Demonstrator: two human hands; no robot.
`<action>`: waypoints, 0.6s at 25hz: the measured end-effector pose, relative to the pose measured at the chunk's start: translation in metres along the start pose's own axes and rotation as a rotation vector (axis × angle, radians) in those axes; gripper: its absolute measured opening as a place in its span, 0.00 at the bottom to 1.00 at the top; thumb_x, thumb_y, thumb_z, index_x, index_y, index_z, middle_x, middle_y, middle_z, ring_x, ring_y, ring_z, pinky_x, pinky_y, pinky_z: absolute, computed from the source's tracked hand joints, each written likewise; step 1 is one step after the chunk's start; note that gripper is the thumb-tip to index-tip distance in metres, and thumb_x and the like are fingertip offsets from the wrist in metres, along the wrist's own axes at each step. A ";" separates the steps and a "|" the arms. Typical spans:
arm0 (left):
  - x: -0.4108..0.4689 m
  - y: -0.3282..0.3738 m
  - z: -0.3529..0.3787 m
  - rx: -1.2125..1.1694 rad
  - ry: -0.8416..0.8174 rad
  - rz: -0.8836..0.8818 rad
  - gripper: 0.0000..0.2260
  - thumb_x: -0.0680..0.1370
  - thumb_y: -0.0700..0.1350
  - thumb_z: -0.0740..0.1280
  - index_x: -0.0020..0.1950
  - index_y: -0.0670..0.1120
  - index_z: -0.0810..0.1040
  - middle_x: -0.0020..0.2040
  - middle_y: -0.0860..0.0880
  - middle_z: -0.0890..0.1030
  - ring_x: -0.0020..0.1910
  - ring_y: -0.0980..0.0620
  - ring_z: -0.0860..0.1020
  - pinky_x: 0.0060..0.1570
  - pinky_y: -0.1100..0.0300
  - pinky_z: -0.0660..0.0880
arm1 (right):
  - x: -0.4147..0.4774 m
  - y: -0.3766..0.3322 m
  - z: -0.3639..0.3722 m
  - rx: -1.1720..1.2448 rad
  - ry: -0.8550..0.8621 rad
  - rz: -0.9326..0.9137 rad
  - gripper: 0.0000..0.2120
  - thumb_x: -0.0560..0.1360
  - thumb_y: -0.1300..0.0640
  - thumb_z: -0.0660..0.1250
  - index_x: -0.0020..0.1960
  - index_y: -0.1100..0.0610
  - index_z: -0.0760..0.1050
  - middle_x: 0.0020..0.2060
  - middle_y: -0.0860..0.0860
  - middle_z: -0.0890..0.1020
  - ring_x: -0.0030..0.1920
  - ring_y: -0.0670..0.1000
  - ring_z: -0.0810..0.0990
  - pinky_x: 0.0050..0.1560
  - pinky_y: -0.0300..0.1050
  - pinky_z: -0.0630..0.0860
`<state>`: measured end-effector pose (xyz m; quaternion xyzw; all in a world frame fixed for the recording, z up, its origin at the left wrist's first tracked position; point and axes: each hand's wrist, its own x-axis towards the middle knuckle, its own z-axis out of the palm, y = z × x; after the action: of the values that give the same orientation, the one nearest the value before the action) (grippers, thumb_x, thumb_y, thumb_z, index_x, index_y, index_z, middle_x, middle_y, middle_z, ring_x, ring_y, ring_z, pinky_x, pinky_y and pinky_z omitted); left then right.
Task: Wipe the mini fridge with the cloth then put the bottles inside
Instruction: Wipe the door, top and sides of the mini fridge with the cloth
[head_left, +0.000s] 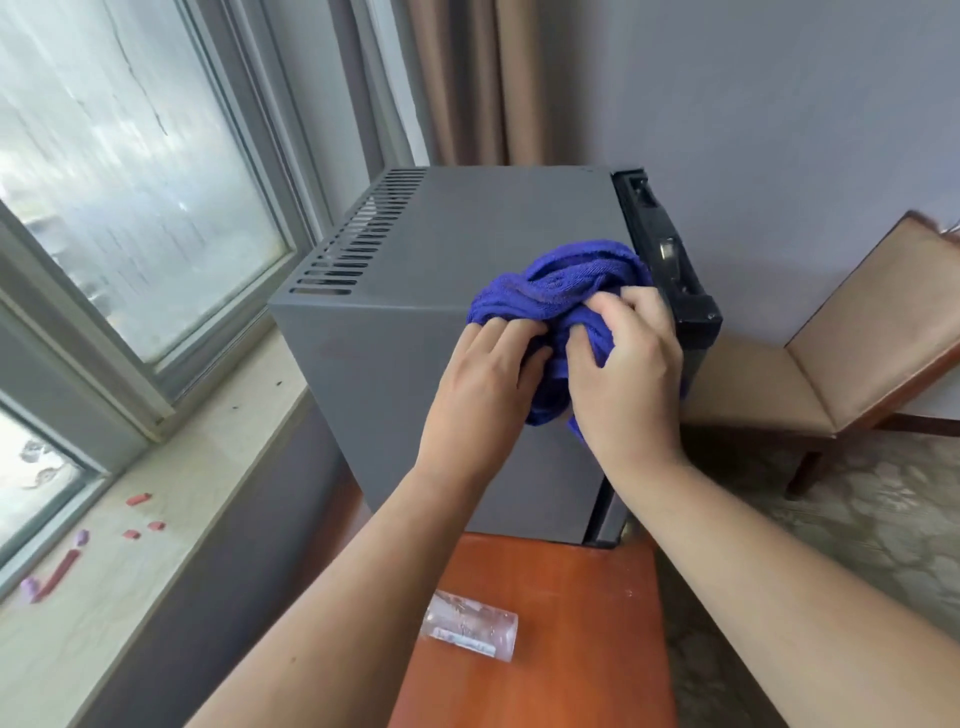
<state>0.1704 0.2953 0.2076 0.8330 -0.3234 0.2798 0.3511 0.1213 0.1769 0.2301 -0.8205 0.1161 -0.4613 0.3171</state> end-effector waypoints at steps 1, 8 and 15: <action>0.003 -0.002 -0.006 0.009 0.016 0.016 0.05 0.82 0.41 0.66 0.56 0.45 0.80 0.47 0.50 0.79 0.47 0.49 0.72 0.48 0.60 0.70 | 0.005 -0.006 0.003 -0.020 -0.009 -0.017 0.09 0.73 0.66 0.68 0.53 0.63 0.81 0.51 0.55 0.78 0.53 0.55 0.77 0.57 0.37 0.69; 0.054 -0.057 -0.071 0.107 -0.015 -0.131 0.08 0.83 0.43 0.63 0.58 0.45 0.82 0.51 0.46 0.81 0.51 0.43 0.75 0.53 0.55 0.70 | 0.048 -0.065 0.073 -0.118 -0.275 0.021 0.12 0.75 0.62 0.63 0.55 0.55 0.81 0.53 0.52 0.77 0.59 0.55 0.73 0.57 0.42 0.68; 0.100 -0.143 -0.127 0.158 -0.176 -0.273 0.09 0.82 0.45 0.65 0.56 0.47 0.84 0.52 0.47 0.85 0.50 0.46 0.79 0.46 0.63 0.65 | 0.070 -0.119 0.177 -0.234 -0.449 0.078 0.13 0.78 0.60 0.59 0.57 0.55 0.80 0.58 0.55 0.75 0.60 0.59 0.74 0.55 0.50 0.74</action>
<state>0.3086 0.4365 0.2947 0.9154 -0.2138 0.1800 0.2897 0.2944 0.3082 0.2864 -0.9284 0.1268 -0.2384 0.2553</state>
